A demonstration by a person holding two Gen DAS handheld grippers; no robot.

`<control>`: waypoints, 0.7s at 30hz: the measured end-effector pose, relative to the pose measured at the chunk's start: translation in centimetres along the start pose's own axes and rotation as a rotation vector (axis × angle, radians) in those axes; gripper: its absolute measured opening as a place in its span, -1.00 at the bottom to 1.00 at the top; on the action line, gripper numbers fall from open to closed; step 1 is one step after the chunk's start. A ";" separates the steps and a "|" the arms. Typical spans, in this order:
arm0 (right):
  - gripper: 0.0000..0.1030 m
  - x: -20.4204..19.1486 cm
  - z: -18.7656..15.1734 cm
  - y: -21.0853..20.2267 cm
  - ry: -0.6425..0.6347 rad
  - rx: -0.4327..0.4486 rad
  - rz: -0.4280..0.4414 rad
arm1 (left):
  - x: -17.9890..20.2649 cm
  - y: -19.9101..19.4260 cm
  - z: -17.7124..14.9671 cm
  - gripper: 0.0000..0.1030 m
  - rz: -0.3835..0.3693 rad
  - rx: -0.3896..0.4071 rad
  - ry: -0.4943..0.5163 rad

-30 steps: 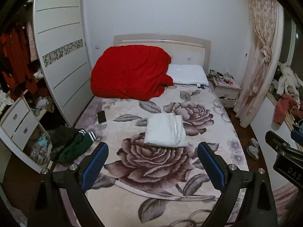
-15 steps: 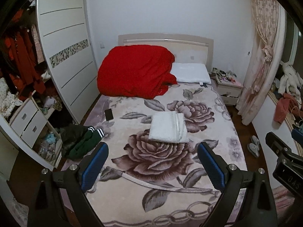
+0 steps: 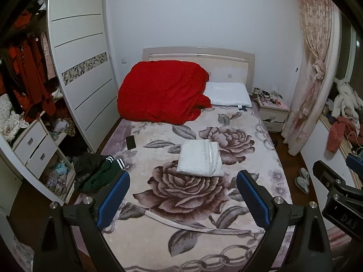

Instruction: Fold large clothes

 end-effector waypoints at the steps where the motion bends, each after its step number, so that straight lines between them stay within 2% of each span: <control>1: 0.88 0.0 0.0 -0.1 -0.001 -0.001 0.004 | 0.0 0.0 0.0 0.87 -0.002 -0.001 -0.001; 21: 0.91 0.1 0.4 -1.2 -0.004 0.018 0.018 | -0.1 -1.0 -0.1 0.87 0.004 0.010 0.004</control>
Point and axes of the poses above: each gripper's, at about its wrist camera, not at the fingertips, and y roughly the way its jaws point, x to its right, z to its top, the point moved 2 cm from there along y, roughly the way its jaws point
